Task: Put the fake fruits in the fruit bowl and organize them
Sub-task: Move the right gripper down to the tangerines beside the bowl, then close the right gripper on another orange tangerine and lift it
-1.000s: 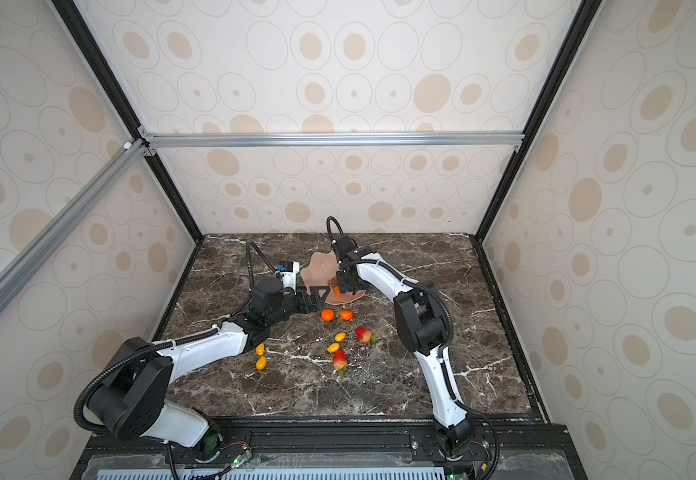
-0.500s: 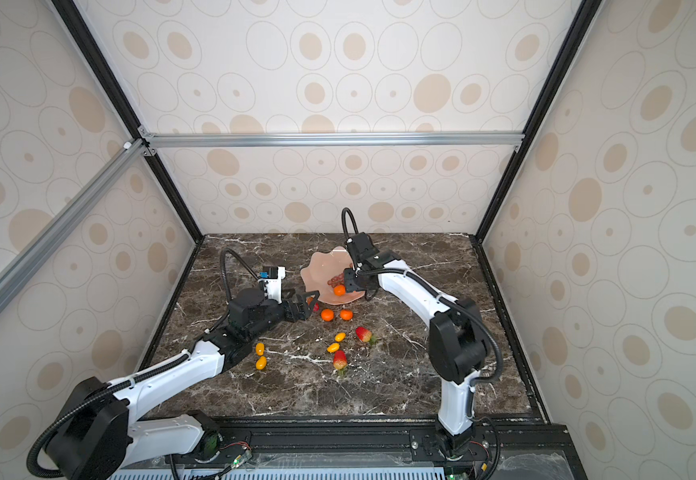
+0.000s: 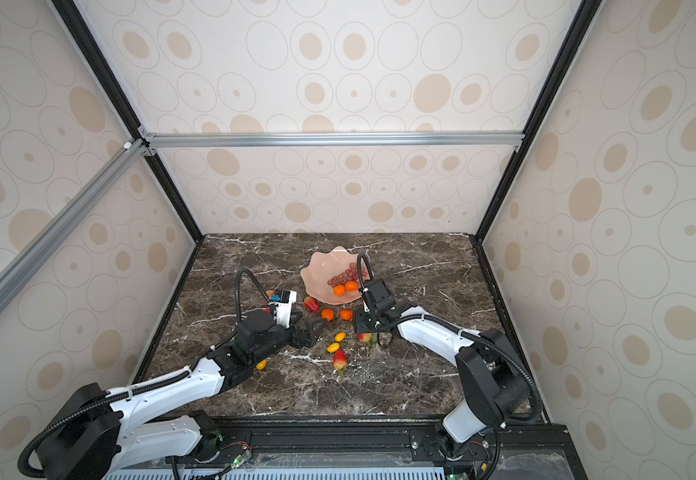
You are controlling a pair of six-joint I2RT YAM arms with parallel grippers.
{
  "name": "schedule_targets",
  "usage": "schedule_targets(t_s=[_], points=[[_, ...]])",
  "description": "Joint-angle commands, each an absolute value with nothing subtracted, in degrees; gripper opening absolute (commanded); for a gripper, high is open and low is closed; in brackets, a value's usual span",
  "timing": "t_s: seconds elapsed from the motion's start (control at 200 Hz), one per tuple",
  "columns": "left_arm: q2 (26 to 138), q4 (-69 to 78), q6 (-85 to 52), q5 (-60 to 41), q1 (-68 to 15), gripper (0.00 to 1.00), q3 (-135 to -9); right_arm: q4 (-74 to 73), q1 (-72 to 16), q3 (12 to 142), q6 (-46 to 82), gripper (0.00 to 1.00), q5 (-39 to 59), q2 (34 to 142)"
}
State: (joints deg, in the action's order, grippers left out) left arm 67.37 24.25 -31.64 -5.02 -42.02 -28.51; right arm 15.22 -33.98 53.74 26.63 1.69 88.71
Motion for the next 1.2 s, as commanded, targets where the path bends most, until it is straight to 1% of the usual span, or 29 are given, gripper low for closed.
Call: schedule_targets(t_s=[0.0,0.26,0.555,1.19], points=[[69.6,27.6,-30.9,-3.7,-43.3,0.98,-28.9,5.8,-34.4,52.4,28.0,0.59,2.8,90.1],[73.2,29.1,-30.8,-2.6,-45.9,0.98,-29.3,-3.1,-35.1,50.2,28.5,0.61,5.2,94.6],[72.6,29.6,-31.5,-1.1,-46.0,0.98,-27.7,-2.8,-35.1,52.4,29.4,0.64,4.2,98.7],[72.0,28.1,-31.7,0.0,-46.0,0.98,-28.3,-3.3,-35.1,57.2,30.1,0.63,4.5,105.3]])
